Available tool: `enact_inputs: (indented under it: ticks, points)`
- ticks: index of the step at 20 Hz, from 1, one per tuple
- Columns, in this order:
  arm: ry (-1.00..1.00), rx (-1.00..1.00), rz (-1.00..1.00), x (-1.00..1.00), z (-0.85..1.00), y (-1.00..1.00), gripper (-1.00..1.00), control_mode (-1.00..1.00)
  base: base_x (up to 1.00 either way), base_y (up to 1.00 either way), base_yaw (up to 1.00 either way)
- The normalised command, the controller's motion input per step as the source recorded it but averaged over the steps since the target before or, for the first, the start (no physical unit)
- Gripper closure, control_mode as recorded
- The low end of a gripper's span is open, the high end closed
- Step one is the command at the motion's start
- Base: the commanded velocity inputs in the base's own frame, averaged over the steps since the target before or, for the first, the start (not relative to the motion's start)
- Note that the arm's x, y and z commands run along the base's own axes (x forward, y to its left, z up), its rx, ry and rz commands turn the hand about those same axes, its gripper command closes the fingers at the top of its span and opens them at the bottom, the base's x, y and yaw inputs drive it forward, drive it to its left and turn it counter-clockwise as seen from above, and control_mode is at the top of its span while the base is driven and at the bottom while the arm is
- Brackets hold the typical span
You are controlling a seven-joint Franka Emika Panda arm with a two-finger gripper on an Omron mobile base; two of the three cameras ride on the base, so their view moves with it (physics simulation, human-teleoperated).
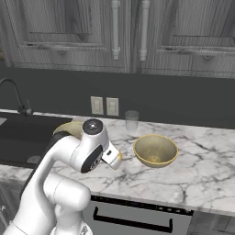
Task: Pick both bowls and place them on the counter. Then place the banana in one bowl and place the eggplant in the other bowl.
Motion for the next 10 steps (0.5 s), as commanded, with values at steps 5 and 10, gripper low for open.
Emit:
enact_inputs:
  ticks: [5, 10]
  points:
    - [0.14, -0.09, 0.09, 0.21, -0.10, -0.06, -1.00, -1.00, 0.00, 0.00, 0.00]
    - [0.11, -0.12, 0.08, 0.19, -0.35, 0.00, -1.00, -1.00, 0.00, 0.00, 0.00]
